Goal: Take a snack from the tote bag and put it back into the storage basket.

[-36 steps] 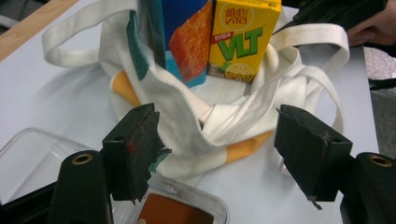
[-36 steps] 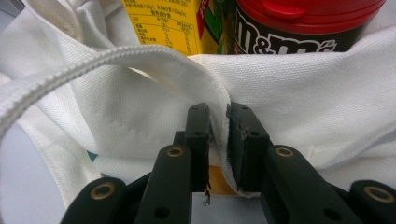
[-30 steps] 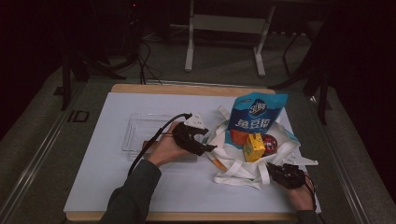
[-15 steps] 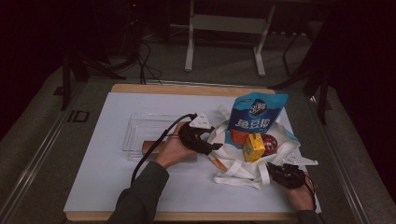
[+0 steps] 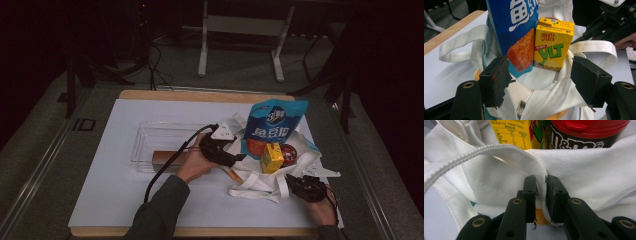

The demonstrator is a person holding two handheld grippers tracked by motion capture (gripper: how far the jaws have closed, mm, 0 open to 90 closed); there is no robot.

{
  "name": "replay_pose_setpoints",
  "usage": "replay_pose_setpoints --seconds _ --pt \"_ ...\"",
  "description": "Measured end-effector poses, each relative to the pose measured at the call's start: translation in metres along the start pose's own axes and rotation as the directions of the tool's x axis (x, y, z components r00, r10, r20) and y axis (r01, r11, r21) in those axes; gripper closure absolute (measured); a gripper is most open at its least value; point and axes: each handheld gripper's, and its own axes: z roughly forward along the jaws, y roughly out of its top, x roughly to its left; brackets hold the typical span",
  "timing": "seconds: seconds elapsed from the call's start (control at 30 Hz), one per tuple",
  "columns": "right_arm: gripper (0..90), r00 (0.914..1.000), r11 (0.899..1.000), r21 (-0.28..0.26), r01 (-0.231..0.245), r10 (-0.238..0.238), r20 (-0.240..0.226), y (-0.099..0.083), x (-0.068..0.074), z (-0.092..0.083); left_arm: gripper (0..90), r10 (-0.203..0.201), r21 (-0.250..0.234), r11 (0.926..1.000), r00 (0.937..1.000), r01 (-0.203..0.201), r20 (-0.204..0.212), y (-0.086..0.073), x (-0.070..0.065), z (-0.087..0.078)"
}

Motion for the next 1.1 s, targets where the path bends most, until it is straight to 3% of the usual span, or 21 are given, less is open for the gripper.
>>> replay_pose_setpoints --seconds 0.43,1.1 --pt "77.6 1.0 1.0 0.0 0.0 0.0 0.0 0.0 0.0 0.0 31.3 0.001 0.008 1.0 1.0 -0.001 0.009 0.003 -0.008 0.021" --pt "77.6 1.0 1.0 -0.002 0.003 -0.003 -0.002 0.0 -0.001 0.0 31.7 0.019 0.017 0.9997 0.9986 -0.019 0.049 0.021 -0.018 0.049"
